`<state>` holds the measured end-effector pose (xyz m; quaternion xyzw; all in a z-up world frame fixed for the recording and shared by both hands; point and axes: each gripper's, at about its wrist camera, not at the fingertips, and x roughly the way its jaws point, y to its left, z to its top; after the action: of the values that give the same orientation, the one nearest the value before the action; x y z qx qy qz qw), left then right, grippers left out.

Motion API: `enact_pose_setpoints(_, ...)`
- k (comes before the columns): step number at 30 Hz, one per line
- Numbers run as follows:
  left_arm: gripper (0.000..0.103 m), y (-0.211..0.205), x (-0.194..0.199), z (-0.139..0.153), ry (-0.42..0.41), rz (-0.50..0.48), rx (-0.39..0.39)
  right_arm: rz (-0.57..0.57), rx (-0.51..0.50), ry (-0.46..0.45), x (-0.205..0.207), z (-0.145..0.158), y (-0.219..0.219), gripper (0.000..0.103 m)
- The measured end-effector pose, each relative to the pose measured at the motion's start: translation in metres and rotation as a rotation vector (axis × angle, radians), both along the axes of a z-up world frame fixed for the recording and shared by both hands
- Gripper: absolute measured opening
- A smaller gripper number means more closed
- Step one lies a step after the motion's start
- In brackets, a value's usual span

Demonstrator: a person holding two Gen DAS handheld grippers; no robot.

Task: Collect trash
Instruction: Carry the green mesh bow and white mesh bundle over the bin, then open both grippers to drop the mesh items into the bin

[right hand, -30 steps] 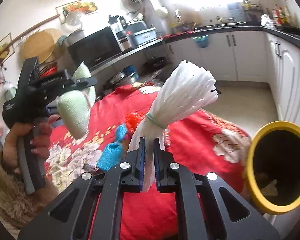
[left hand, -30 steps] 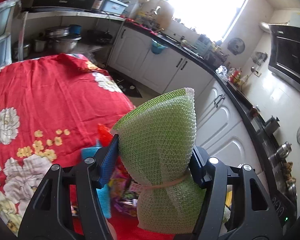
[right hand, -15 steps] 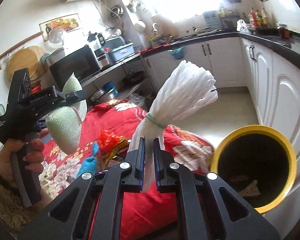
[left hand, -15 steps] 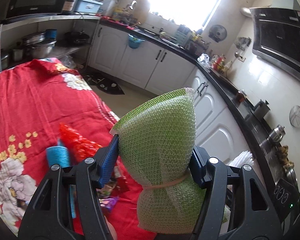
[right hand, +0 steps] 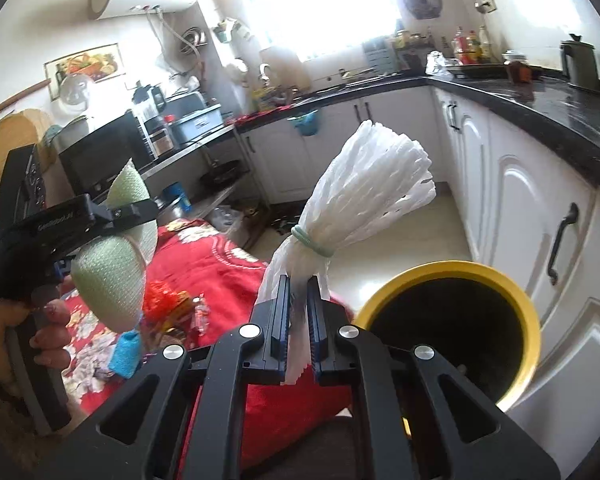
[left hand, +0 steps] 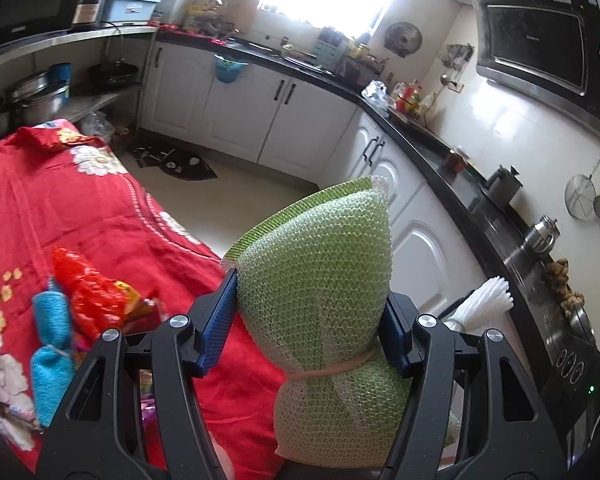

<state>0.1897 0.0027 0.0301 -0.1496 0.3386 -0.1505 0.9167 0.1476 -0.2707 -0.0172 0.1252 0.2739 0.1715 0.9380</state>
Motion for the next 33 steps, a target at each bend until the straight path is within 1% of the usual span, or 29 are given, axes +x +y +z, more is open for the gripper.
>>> enact_pose_setpoints(8,0.054,-0.038,0.011,-0.008,0.008,-0.061,0.015,-0.084,-0.031,0.009,0.005,-0.006,-0.028,0.009)
enact_pose_setpoints(13,0.054,-0.061,0.018,-0.016,0.019,-0.096,0.028,-0.128,-0.051,0.038,0.012,-0.015,-0.044,0.009)
enact_pose_setpoints(19,0.055,-0.087,0.027,-0.031,0.042,-0.138,0.044,-0.164,-0.071,0.104,0.024,-0.038,-0.063,0.009)
enact_pose_setpoints(33,0.056,-0.142,0.051,-0.074,0.120,-0.213,0.079,-0.193,-0.094,0.231,0.041,-0.083,-0.082,0.009)
